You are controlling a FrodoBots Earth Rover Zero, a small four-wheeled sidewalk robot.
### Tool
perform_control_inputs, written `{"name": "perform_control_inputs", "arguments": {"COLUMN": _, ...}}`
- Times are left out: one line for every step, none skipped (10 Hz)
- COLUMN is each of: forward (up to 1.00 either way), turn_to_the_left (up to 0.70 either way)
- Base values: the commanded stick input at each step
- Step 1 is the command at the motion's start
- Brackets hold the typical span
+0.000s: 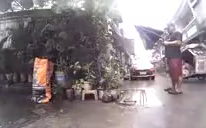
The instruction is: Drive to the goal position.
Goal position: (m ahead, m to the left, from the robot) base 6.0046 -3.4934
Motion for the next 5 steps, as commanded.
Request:
{"name": "perform_control_inputs", "arguments": {"forward": 0.99, "turn_to_the_left": 0.0}}
{"name": "perform_control_inputs", "arguments": {"forward": 0.91, "turn_to_the_left": 0.0}}
{"name": "perform_control_inputs", "arguments": {"forward": 0.0, "turn_to_the_left": -0.1}}
{"name": "perform_control_inputs", "arguments": {"forward": 0.0, "turn_to_the_left": -0.99}}
{"name": "perform_control_inputs", "arguments": {"forward": 0.0, "turn_to_the_left": -0.99}}
